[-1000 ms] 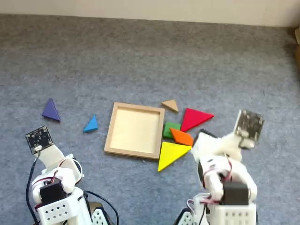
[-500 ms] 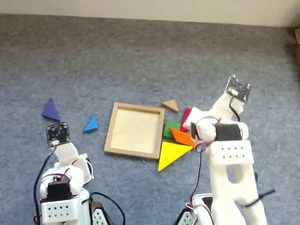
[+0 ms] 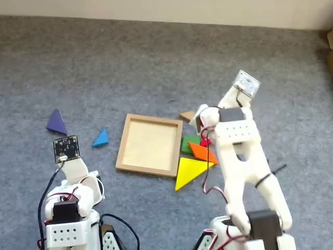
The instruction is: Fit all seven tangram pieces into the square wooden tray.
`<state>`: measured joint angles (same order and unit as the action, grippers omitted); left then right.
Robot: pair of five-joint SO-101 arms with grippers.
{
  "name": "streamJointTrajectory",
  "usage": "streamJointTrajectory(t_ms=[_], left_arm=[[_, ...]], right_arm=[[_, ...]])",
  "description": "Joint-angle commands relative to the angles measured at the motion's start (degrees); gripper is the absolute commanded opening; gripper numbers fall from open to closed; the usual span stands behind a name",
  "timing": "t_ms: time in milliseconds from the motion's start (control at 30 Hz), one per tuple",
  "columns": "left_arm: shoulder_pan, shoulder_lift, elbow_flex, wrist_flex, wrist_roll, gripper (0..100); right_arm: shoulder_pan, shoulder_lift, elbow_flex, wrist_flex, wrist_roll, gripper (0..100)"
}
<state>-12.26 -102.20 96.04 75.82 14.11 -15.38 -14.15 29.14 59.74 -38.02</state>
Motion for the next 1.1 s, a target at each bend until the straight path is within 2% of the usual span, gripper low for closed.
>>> streamJointTrajectory(t_ms=[0,200,433,767,1067], left_arm=[[1.1,-2.2,1.1,0.1,0.4,1],[1.0,-2.3,1.1,0.2,0.4,1],[0.7,-2.3,1.1,0.2,0.4,1],[0.7,-2.4,1.1,0.2,0.4,1],[0.7,-2.4,1.1,0.2,0.4,1]], right_arm=[[-0.6,3.1,-5.5,-3.3,-3.2,20.7],[0.0,10.5,-10.9,-3.2,-5.6,21.4],[2.3,19.1,-20.2,2.2,-5.5,35.2],[3.9,33.2,-35.1,6.1,-5.8,35.4],[5.5,38.9,-36.4,6.1,-5.8,35.4]])
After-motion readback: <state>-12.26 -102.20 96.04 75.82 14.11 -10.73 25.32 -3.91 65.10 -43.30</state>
